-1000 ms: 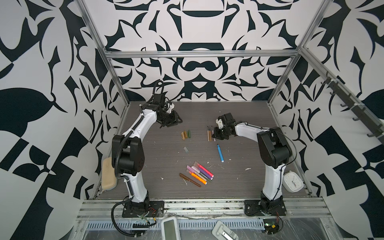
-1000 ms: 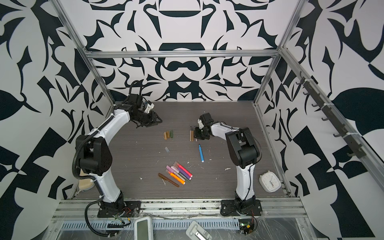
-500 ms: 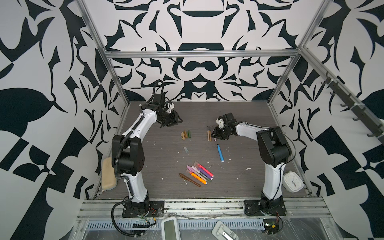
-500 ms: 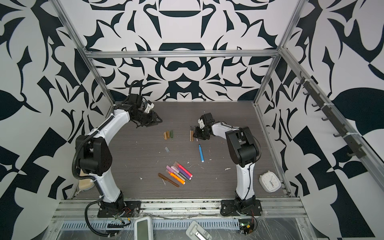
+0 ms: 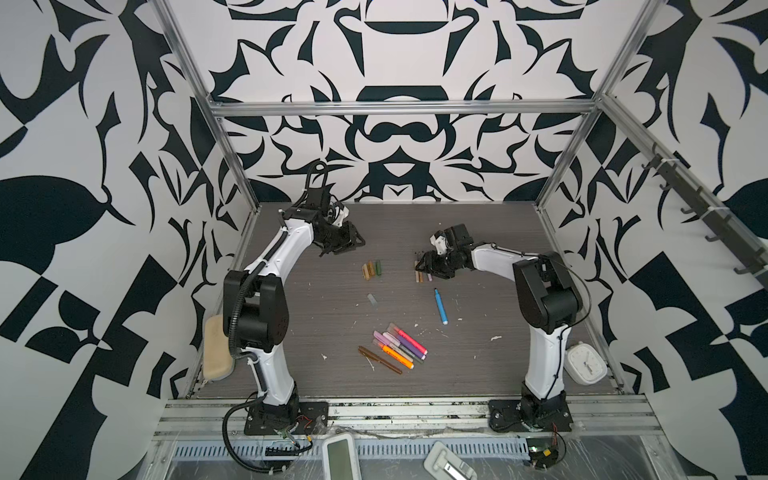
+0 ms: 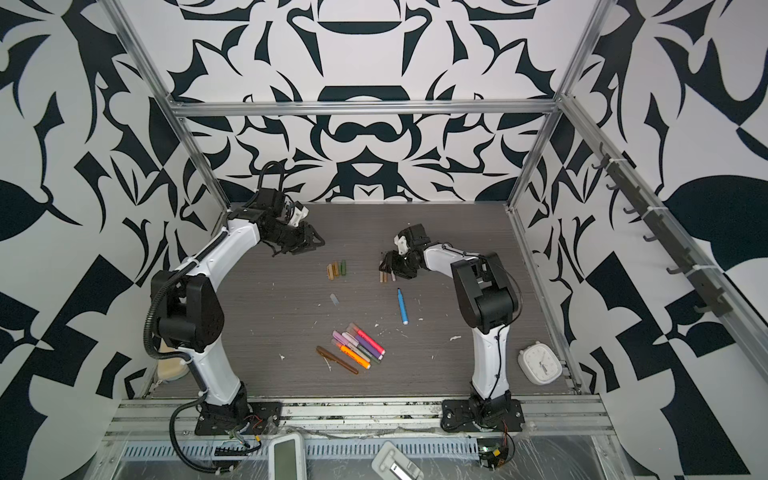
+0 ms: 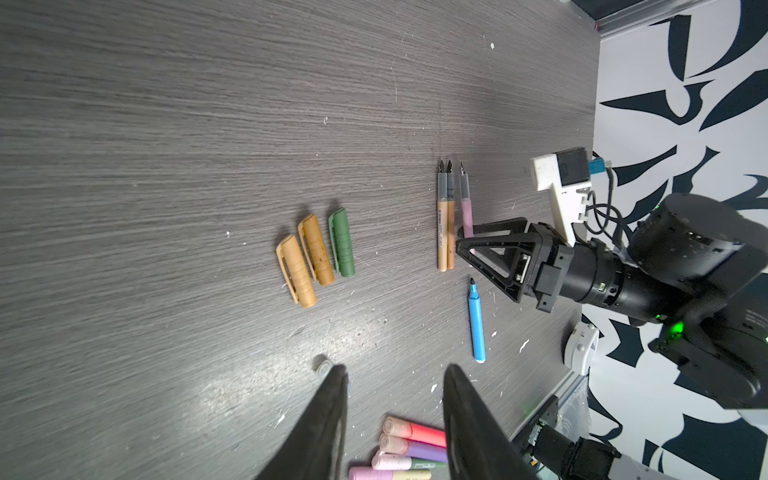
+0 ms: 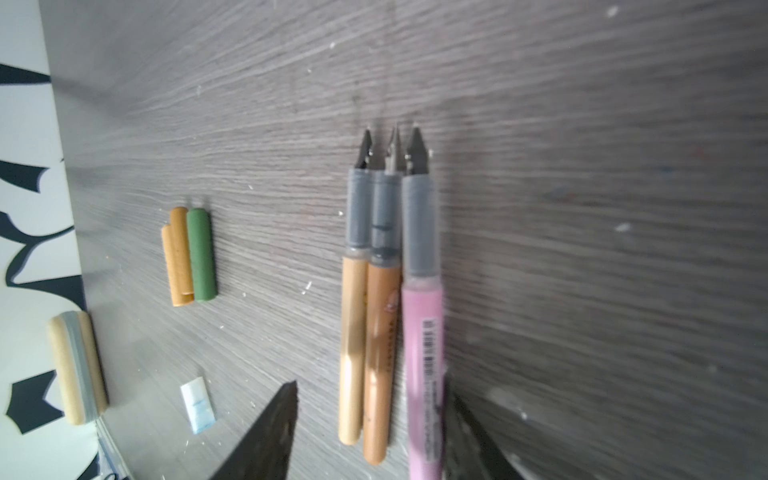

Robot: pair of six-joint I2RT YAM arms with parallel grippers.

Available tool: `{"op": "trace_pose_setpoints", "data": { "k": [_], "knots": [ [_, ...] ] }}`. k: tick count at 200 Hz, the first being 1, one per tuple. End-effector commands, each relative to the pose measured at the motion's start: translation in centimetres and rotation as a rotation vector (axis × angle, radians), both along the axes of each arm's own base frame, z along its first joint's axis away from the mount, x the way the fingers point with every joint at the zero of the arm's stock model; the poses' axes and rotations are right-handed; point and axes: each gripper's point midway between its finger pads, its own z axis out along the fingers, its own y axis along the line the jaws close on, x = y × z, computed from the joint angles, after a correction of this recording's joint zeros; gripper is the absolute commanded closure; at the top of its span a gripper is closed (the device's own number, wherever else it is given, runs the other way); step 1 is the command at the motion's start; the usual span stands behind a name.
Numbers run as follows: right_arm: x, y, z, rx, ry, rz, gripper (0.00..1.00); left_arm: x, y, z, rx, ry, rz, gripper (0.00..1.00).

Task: Open the pen caps
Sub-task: 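Carry the uncapped pink pen beside the tan pens and open the right gripper, then move the right gripper down to the brown pen in the marker pile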

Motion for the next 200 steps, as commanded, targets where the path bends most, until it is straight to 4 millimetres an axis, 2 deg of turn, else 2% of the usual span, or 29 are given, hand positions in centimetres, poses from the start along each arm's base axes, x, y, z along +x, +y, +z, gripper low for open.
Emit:
{"op": "trace_pose_setpoints", "data": {
  "k": [1, 16, 32, 39, 77, 124, 157, 177, 200],
  "knots": [
    [1.2, 0.6, 1.8, 0.035, -0.049, 0.010, 0.39, -0.8, 0.0, 1.2, -0.016, -0.013, -0.007, 0.59],
    [1.2, 0.6, 1.8, 0.037, -0.048, 0.011, 0.35, -0.8, 0.0, 1.2, -0.016, -0.013, -0.007, 0.59],
    [1.1, 0.4, 1.8, 0.027, -0.043, 0.002, 0.21, -0.8, 0.0, 1.2, -0.016, -0.012, -0.007, 0.59],
    [1.2, 0.2, 1.9, 0.013, -0.049, -0.006, 0.19, -0.8, 0.0, 1.1, -0.015, -0.010, -0.007, 0.59],
    [1.1, -0.4, 2.6, -0.032, -0.072, -0.020, 0.18, -0.8, -0.1, 1.2, -0.017, -0.013, -0.008, 0.59],
    [0.7, 0.2, 2.5, -0.016, -0.061, -0.003, 0.18, -0.8, 0.0, 1.2, -0.016, -0.012, -0.006, 0.59],
    [0.1, -0.5, 4.4, -0.027, -0.101, -0.022, 0.19, -0.8, 0.0, 1.3, -0.016, -0.016, -0.006, 0.59],
    [-1.8, -1.3, 6.0, -0.074, -0.125, -0.022, 0.22, -0.8, 0.2, 1.9, -0.009, -0.041, -0.001, 0.59],
    [-6.1, -1.3, 7.7, -0.168, -0.175, 0.037, 0.25, -0.7, 0.6, 2.9, 0.002, -0.100, 0.019, 0.59]
  ]
}}
